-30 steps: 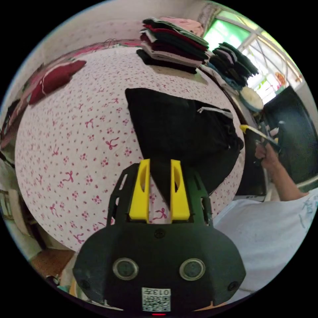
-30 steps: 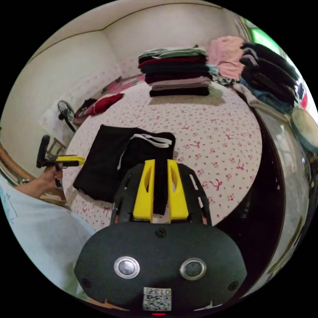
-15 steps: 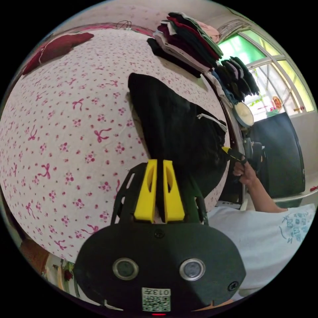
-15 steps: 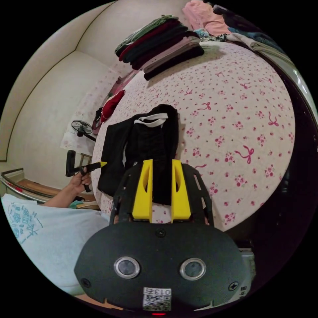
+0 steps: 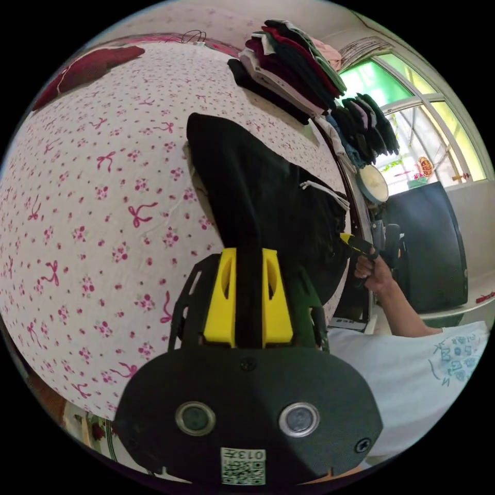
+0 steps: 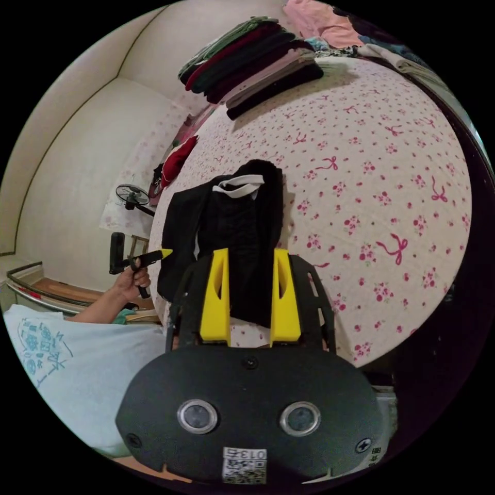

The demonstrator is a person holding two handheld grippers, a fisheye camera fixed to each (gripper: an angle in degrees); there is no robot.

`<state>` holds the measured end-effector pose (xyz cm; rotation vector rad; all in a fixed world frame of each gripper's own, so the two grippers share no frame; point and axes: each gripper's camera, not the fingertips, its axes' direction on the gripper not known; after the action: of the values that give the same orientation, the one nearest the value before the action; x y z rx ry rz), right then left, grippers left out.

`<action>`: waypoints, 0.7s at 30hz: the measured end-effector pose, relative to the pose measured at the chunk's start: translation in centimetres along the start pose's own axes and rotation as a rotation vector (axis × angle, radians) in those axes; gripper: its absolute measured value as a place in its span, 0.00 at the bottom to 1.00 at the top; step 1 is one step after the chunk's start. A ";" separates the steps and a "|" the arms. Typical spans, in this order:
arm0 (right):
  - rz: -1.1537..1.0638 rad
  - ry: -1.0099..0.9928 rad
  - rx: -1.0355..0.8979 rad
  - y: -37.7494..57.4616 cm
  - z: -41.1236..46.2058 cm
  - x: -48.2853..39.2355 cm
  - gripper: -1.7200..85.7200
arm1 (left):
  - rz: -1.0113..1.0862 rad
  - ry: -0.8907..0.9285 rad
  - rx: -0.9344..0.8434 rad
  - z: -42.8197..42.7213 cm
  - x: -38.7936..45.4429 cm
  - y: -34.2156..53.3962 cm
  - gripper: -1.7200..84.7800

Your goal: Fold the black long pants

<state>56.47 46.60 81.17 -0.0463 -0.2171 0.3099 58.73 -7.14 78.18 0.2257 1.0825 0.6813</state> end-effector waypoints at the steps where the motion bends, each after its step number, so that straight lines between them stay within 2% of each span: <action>1: -0.021 0.017 -0.009 -0.5 -0.3 -0.6 0.11 | 0.007 -0.013 -0.002 -0.1 0.3 -0.3 0.04; 6: -0.230 0.191 0.027 -1.5 -2.7 -5.5 0.11 | 0.130 -0.115 0.075 -3.3 3.2 -1.5 0.05; 10: -0.102 0.132 -0.016 -2.7 -1.9 -3.4 0.12 | 0.017 -0.078 0.038 -1.8 0.3 -1.8 0.07; 12: -0.066 0.079 0.007 -3.1 -2.3 -2.8 0.11 | -0.025 -0.004 0.071 -1.7 -0.8 -1.8 0.06; 16: -0.084 0.078 -0.003 -4.2 -3.3 -4.0 0.09 | -0.109 0.096 0.059 -1.9 -2.1 -2.6 0.03; 19: -0.196 0.158 0.011 -4.9 -4.9 -7.1 0.07 | -0.055 0.102 0.116 -3.8 -0.5 -3.2 0.03; 21: -0.274 0.193 0.044 -5.4 -6.5 -9.4 0.06 | 0.051 0.064 0.174 -6.4 2.2 -3.9 0.03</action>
<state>50.74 38.46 73.29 -0.0024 -0.0235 0.0360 55.35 -9.79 71.60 0.3846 1.2016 0.6439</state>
